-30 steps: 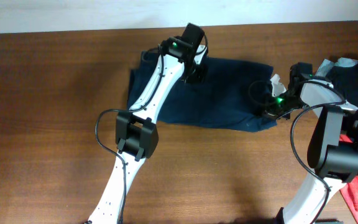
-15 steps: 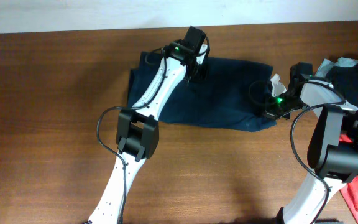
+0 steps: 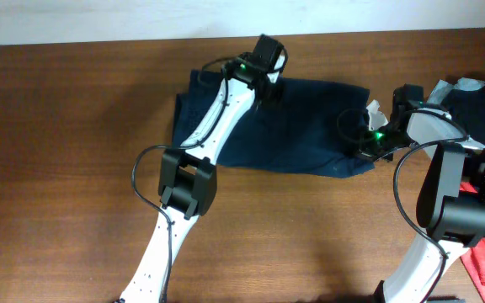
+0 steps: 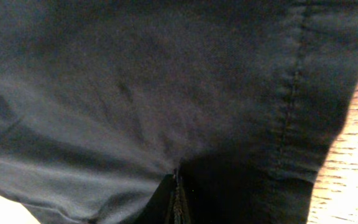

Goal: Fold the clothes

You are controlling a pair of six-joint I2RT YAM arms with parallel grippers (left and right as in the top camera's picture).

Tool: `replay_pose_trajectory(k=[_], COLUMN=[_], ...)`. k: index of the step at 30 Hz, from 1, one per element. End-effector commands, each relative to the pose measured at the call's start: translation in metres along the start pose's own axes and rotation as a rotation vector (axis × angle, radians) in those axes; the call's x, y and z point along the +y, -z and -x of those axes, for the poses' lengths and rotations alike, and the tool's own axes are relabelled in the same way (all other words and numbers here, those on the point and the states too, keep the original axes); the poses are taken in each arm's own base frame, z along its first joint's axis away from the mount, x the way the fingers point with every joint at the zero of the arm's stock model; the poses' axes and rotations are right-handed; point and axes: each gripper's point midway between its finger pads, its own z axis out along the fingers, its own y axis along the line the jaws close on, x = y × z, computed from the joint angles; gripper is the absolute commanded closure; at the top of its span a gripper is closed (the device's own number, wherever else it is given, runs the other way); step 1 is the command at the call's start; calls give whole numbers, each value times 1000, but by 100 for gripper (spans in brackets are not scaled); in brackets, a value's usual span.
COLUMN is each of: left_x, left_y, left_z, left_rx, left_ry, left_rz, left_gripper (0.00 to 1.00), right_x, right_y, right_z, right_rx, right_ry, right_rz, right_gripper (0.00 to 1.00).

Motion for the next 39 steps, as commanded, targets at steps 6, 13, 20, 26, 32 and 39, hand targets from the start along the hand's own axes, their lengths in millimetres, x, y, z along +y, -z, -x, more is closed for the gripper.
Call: replay_pose_trajectory(k=[6,13,20,26,32,39], left_x=[5,7,15,16,10,4], left_y=[33,3,-34,-44,8,100], left_z=[43,41,17,15,54,65], left_rx=[-153,-165,-104,-105,-210,-226], left_ry=[2,0,4,3,4,11], left_rz=[53,49,58,59,45,46], left_gripper=[100,100,100,100,100,100], right_x=[-17,-17,-17,-17,-17,-17], right_y=[-19,-19,-19,-19,-19,-19], right_z=[-15,-15,-16,-16,-16,-17], right_rx=[57,57,59,59,60,63], right_ry=[-24,-25,-25,-25,-26,-28], right_rz=[-63,-63,-63,-62,-59,-59], right_gripper=[91,91,91,91,90,90])
